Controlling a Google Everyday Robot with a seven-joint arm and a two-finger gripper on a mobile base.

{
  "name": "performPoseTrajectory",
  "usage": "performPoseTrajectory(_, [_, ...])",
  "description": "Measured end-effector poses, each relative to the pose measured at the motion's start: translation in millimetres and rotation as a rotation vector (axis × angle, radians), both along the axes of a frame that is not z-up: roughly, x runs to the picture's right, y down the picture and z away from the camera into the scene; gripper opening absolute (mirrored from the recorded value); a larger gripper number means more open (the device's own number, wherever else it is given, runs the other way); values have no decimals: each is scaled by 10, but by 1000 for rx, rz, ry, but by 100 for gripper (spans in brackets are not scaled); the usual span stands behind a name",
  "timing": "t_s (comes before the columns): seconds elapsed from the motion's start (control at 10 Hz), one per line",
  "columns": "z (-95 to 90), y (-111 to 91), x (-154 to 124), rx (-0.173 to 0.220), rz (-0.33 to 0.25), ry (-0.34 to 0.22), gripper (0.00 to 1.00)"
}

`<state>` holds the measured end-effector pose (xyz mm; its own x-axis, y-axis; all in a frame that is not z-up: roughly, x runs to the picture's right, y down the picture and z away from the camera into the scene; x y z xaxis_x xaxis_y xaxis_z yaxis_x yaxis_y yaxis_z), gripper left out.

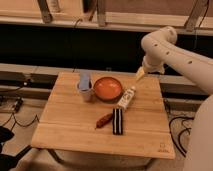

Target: Drag the ceramic bowl in a circle

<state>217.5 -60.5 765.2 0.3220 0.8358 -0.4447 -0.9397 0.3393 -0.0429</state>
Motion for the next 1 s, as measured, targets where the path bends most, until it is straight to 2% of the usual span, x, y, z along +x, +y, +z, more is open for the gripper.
performPoseTrajectory(0.3, [-76,289,-573,-47,-156,-114,80])
performPoseTrajectory(0.4, [-78,378,-699,-61,-185,-140,80])
performPoseTrajectory(0.5, [-75,445,-841,-71,-199,-166,80])
performPoseTrajectory(0.9, [-85,452,-794,-73,-194,-160,80])
performPoseTrajectory(1.0, [-115,467,-753,-72,-177,-155,80])
